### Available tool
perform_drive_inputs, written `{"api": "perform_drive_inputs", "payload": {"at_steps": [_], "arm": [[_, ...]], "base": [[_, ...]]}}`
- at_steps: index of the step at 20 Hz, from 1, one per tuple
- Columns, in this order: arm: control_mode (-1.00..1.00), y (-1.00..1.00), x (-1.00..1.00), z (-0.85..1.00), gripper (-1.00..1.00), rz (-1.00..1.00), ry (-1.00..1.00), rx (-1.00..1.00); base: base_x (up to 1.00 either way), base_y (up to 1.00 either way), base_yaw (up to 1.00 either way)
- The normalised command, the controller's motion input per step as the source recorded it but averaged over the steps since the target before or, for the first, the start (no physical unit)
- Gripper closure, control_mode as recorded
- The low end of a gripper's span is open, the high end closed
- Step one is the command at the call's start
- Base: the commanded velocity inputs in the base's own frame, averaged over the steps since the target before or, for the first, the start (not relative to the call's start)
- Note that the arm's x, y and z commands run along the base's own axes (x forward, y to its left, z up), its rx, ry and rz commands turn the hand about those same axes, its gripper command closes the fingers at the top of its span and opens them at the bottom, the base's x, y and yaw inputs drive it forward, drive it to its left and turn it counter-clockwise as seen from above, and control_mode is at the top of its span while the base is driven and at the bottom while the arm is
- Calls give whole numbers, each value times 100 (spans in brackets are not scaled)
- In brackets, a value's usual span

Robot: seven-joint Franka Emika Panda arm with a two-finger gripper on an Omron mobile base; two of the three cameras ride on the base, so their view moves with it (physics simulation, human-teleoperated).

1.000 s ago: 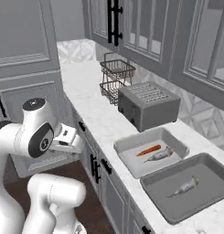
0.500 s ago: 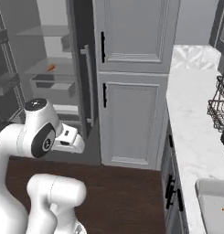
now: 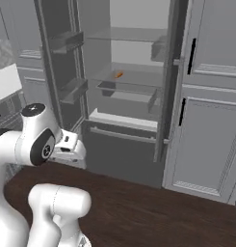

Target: Place one carrot and one fish in each tupperware on the nearby counter, to pack two identical lunches.

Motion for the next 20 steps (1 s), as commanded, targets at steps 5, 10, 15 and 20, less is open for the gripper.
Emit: {"api": "perform_drive_inputs", "payload": {"at_steps": [5, 10, 15, 20], "arm": [[100, 0, 0, 0, -100, 0, 0, 0], [100, 0, 0, 0, -100, 0, 0, 0], [100, 0, 0, 0, -100, 0, 0, 0], [100, 0, 0, 0, -100, 0, 0, 0]], "base": [[98, 60, -13], [85, -39, -35], [71, -17, -43], [48, 58, -3]]}}
